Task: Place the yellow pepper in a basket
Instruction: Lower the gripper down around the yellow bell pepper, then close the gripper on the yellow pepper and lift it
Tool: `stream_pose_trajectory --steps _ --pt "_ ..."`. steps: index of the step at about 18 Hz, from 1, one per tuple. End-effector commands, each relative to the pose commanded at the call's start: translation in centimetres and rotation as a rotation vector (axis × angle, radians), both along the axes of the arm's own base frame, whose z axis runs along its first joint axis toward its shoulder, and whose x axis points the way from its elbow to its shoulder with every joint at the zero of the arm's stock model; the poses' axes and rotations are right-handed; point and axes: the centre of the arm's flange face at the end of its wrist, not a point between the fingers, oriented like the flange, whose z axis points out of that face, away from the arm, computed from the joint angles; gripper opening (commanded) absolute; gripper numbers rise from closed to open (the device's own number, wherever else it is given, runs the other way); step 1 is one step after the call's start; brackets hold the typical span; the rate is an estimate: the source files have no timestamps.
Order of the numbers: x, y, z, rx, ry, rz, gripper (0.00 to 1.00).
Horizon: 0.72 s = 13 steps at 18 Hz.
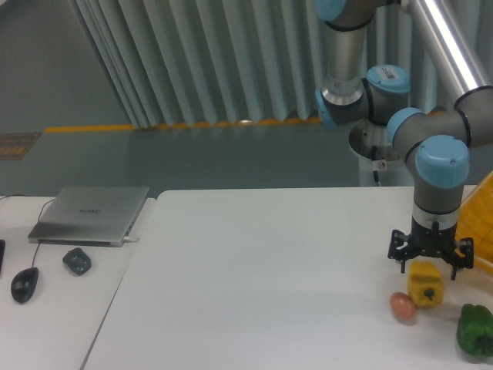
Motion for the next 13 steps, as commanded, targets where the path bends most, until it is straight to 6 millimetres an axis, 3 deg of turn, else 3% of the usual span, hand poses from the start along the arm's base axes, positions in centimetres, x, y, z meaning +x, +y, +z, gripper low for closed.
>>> stream_pose_trajectory --steps 13 --pt "0.1 0.5 -2.0 -0.059 0.007 -0.035 1.0"
